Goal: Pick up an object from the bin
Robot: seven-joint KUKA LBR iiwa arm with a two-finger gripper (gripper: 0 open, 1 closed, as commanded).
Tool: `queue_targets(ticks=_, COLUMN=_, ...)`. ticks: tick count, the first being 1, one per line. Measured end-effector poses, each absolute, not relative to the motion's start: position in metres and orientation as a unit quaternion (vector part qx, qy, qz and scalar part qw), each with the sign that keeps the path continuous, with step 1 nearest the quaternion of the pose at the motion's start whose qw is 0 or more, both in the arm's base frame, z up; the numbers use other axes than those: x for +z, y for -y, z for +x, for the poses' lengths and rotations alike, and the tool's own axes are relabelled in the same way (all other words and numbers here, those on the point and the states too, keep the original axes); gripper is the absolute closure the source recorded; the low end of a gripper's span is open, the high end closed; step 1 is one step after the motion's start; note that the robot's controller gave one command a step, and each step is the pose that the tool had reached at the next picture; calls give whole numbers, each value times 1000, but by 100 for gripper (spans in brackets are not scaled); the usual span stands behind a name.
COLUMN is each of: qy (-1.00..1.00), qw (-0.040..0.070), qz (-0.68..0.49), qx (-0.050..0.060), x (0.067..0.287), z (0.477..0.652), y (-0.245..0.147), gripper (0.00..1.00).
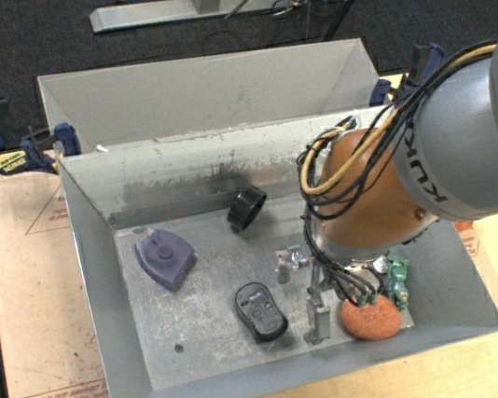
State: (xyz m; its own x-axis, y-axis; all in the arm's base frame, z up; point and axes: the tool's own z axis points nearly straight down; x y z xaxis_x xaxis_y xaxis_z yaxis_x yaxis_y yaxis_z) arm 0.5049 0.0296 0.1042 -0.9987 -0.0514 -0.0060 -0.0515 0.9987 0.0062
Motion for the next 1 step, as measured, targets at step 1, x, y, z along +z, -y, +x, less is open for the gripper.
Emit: queue_targets(ticks=1, qy=-998, qw=3, qz=-62, qx=2, x=99, z=501, y=-67, gripper=0)
